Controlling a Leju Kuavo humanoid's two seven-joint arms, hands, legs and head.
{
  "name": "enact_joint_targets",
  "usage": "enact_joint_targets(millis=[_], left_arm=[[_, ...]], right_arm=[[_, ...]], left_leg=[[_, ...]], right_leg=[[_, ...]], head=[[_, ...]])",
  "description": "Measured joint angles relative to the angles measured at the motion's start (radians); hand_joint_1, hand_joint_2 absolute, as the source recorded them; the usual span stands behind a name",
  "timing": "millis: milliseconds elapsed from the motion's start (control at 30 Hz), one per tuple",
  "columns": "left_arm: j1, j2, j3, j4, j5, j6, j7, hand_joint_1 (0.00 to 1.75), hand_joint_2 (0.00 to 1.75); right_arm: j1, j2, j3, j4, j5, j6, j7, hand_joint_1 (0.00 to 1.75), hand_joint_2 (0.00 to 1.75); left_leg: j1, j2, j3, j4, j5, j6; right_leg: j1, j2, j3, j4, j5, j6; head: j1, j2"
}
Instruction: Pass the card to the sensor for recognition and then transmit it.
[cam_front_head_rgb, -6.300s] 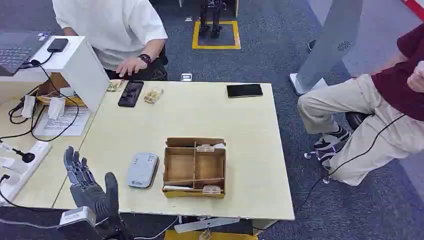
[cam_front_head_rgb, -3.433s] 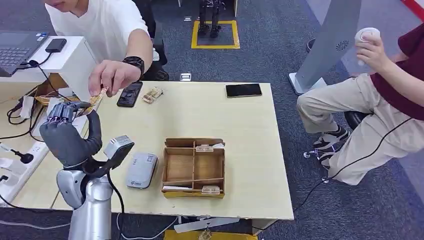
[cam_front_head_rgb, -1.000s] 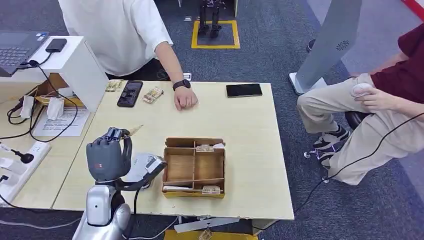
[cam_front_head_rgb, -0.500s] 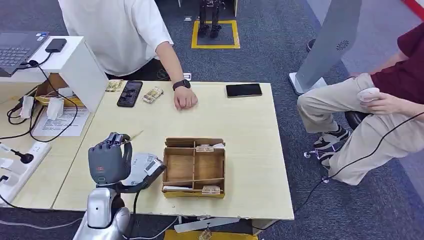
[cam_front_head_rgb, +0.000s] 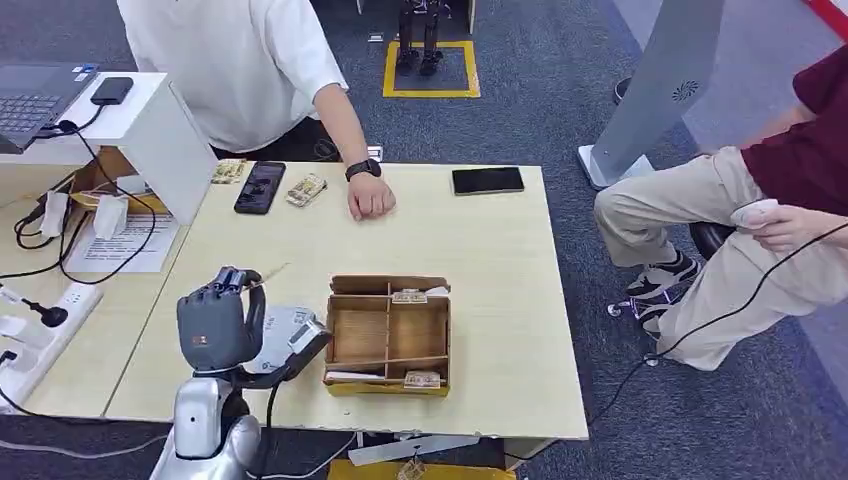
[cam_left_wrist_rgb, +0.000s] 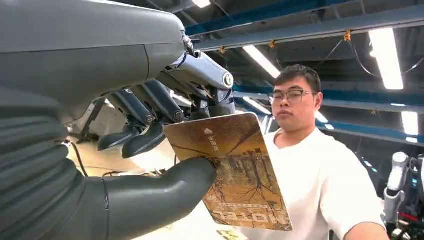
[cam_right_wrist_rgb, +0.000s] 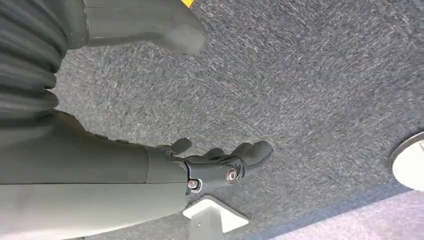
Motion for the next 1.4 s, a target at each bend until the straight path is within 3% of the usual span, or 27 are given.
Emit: enact_joint_targets(millis=[400, 833, 1000, 1133, 1300, 1400], left_arm=[[0.050, -0.071, 0.203, -0.090, 0.051, 0.000, -0.103, 1.75, 1.75], [0.060, -0.117, 0.282, -0.103, 0.044, 0.000, -0.131, 1.75, 1.75], [0.067, -0.124, 0.286, -0.103, 0.023, 0.000, -0.097, 1.75, 1.75], [0.078, -0.117, 0.285, -0.100, -0.001, 0.000, -0.001, 1.75, 1.75], [0.082, -0.115, 0.285, -0.081, -0.025, 0.000, -0.012, 1.75, 1.75], [0.082, -0.113, 0.284, -0.056, -0.042, 0.000, 0.023, 1.75, 1.75]], right_arm=[[-0.024, 0.006, -0.136, 0.003, 0.062, 0.000, -0.048, 0.00, 1.75], [-0.044, 0.008, -0.196, 0.008, 0.060, 0.000, -0.053, 0.00, 1.75], [-0.047, 0.008, -0.200, 0.009, 0.050, 0.000, -0.053, 0.00, 1.75], [-0.047, 0.008, -0.200, 0.011, 0.040, 0.000, -0.053, 0.00, 1.75], [-0.047, 0.008, -0.200, 0.012, 0.035, 0.000, -0.053, 0.00, 1.75], [-0.047, 0.008, -0.200, 0.013, 0.030, 0.000, -0.050, 0.00, 1.75]], left_leg=[[0.000, 0.000, 0.000, 0.000, 0.000, 0.000], [0.000, -0.001, 0.000, 0.000, 0.000, 0.000], [0.000, -0.001, 0.000, 0.000, 0.000, 0.000], [0.000, 0.000, 0.000, 0.000, 0.000, 0.000], [0.000, -0.001, 0.000, 0.000, 0.000, 0.000], [0.000, -0.001, 0.000, 0.000, 0.000, 0.000]], right_leg=[[0.000, -0.001, 0.000, 0.000, 0.000, 0.000], [0.000, -0.001, 0.000, 0.000, 0.000, 0.000], [0.000, -0.001, 0.000, 0.000, 0.000, 0.000], [0.000, -0.001, 0.000, 0.000, 0.000, 0.000], [0.000, -0.001, 0.000, 0.000, 0.000, 0.000], [0.000, -0.001, 0.000, 0.000, 0.000, 0.000]], head=[[0.000, 0.000], [0.000, 0.000], [0.000, 0.000], [0.000, 0.000], [0.000, 0.000], [0.000, 0.000]])
